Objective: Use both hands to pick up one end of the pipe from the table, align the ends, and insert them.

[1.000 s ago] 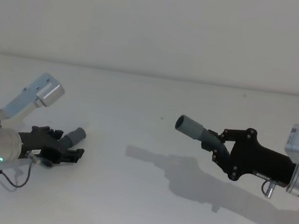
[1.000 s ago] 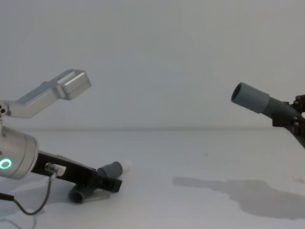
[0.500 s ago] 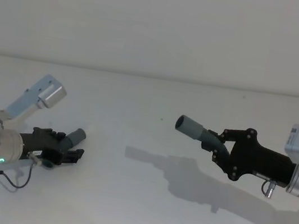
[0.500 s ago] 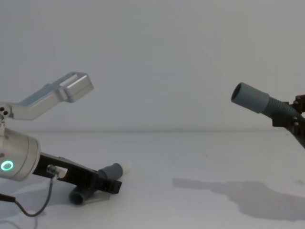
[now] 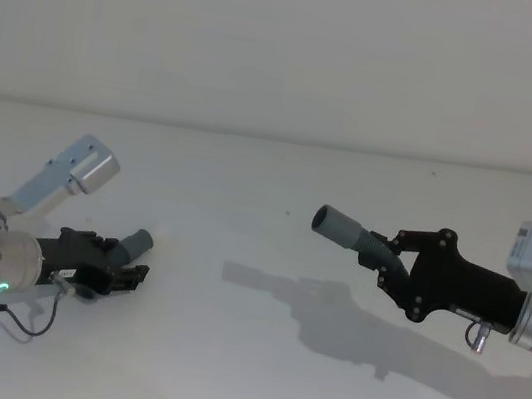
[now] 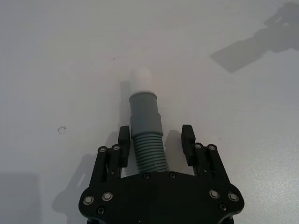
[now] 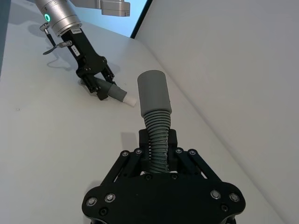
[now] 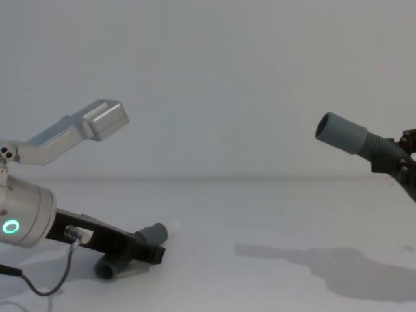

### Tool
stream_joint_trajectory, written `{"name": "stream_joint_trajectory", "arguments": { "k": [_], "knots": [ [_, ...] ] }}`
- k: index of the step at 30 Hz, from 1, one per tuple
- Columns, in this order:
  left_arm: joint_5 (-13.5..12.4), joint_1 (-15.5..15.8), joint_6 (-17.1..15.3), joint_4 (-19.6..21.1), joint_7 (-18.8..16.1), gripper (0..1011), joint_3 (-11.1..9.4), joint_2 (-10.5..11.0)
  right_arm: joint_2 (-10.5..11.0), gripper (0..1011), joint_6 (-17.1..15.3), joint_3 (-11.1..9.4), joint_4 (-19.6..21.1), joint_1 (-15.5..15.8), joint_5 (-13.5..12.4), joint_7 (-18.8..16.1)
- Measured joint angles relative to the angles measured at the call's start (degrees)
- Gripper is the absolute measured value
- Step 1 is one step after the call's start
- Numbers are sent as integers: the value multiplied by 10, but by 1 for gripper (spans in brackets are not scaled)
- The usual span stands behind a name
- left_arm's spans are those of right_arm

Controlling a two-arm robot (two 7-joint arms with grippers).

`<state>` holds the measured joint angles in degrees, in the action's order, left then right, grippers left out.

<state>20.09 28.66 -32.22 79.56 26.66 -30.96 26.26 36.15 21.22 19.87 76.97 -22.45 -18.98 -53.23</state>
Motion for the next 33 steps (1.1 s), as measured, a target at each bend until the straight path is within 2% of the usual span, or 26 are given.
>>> {"name": "stream_joint_trajectory", "arguments": {
  "k": [33],
  "knots": [
    [-2, 0, 0, -2, 0, 431, -2, 0, 0, 180, 0, 0, 0, 0, 0, 0]
  ]
}}
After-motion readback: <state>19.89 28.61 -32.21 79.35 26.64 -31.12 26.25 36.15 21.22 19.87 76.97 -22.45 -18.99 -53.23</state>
